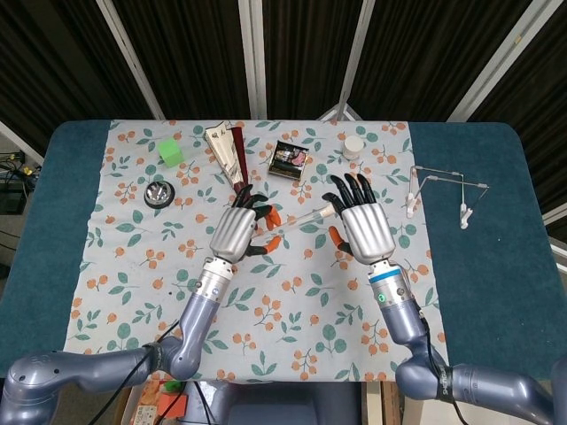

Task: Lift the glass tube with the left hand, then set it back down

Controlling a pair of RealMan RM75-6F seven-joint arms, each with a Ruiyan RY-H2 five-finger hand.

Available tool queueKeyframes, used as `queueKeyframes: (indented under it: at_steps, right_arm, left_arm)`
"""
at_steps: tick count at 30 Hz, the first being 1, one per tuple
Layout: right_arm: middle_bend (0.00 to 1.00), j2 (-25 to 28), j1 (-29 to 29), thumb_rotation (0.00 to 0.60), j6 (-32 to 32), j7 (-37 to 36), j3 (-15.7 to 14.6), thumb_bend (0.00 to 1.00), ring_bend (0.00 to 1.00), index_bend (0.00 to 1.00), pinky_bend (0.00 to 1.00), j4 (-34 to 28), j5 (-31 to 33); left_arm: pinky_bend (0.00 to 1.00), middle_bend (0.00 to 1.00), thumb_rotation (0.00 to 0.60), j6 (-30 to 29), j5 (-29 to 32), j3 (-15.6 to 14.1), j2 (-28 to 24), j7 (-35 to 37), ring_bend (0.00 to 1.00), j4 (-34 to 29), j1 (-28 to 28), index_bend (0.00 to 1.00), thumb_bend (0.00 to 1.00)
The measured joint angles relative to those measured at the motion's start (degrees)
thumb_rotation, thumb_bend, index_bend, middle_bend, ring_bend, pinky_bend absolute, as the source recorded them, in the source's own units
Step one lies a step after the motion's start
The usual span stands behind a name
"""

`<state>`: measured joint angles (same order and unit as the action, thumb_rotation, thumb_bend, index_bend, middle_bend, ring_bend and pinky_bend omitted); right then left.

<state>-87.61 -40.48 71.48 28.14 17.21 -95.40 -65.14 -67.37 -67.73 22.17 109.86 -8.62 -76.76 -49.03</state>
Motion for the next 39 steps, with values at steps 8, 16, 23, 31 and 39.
queueKeyframes:
  at_steps: [8,16,23,31,39]
  right_arm:
    - [0.11,0.19,0.06,0.6,-0.01,0.1,-0.15,0.43,0.0,0.31,0.04,-0.29,-0.02]
    - [0.1,0.42,0.14,0.6,0.2,0.07,0.08,0.43,0.0,0.18,0.04,-0.47,0.2]
    - [0.05,0.93,0.16,0.6,0.44,0.22,0.74,0.43,0.0,0.01,0.04,-0.21,0.84]
    - [0.04,1.53,0.61,0.6,0.68,0.1,0.71,0.43,0.0,0.0,0.04,0.61,1.38]
    - [0.04,2.66,1.28,0.6,1.12,-0.58,1.75,0.43,0.0,0.0,0.04,2.16,3.11]
  left_arm:
    - [0.05,0.69,0.6,-0.16,-0.06,0.14,0.11,-0.27,0.23,-0.45,-0.13,0.65,0.54]
    - [0.05,0.69,0.6,-0.34,-0.09,0.04,-0.04,-0.61,0.23,-0.83,-0.02,0.65,0.54]
    - [0.05,0.69,0.6,-0.47,-0.04,-0.57,-0.56,-0.54,0.23,-0.87,0.71,0.65,0.54]
    - [0.05,0.69,0.6,-0.46,-0.17,-1.35,-1.27,-0.28,0.23,-0.8,1.53,0.65,0.54]
    - [0.05,0.69,0.6,-0.29,-0.27,-3.56,-2.97,-0.3,0.23,-0.39,3.46,0.65,0.54]
